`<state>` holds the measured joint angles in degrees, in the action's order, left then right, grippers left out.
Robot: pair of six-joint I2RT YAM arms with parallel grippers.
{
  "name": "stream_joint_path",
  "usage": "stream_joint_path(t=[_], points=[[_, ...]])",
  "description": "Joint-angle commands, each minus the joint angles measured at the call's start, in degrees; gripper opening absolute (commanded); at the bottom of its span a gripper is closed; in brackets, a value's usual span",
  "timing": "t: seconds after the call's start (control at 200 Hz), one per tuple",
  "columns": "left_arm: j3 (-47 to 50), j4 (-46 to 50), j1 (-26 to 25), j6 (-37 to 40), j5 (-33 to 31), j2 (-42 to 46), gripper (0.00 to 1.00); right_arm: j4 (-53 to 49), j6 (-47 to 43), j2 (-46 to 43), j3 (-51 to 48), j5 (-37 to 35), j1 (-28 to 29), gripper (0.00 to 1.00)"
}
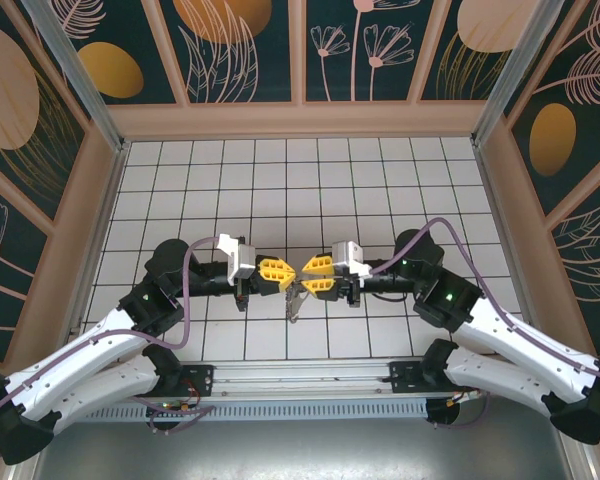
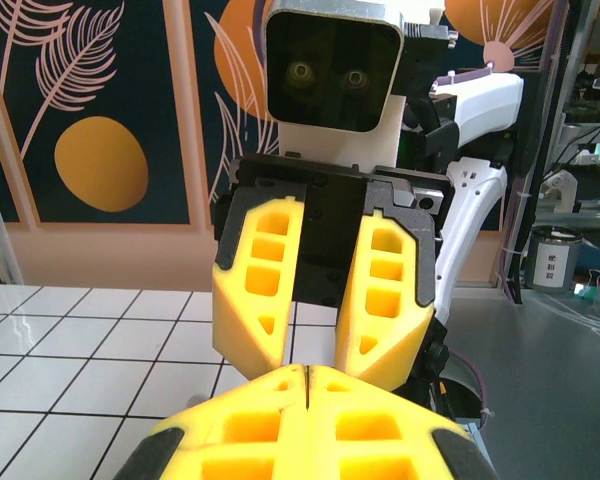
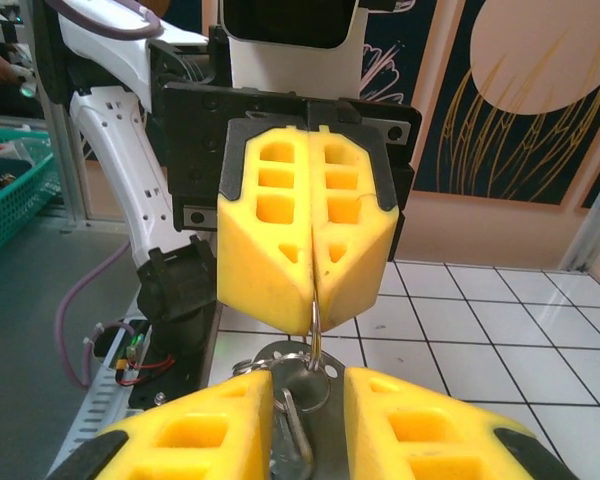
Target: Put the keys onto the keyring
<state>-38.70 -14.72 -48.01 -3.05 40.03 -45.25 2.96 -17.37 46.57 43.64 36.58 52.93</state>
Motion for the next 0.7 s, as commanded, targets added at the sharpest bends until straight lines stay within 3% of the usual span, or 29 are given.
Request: stream_joint_path(t=[0.0, 0.355, 0.571, 0.696], points=[[-1.1, -1.2, -0.3, 0.9, 0.1, 0.3, 0.00, 4.8, 1.7, 0.6, -0.9, 2.5, 0.3, 0.24], [-0.9, -1.3, -0.3, 1.0, 0.5, -0.1, 0.00, 6.6, 2.2, 2.5, -1.0, 2.8, 0.4, 0.19], [-0.9, -0.9, -0.3, 1.1, 0.4, -0.4, 0.00, 6.5, 1.9, 2.7, -0.8, 2.6, 0.4, 0.00], [-2.6, 4.4, -0.3, 2.9, -1.6, -1.0, 0.00, 3.4, 0.7, 2.5, 0.4, 0.5, 0.5, 0.00]])
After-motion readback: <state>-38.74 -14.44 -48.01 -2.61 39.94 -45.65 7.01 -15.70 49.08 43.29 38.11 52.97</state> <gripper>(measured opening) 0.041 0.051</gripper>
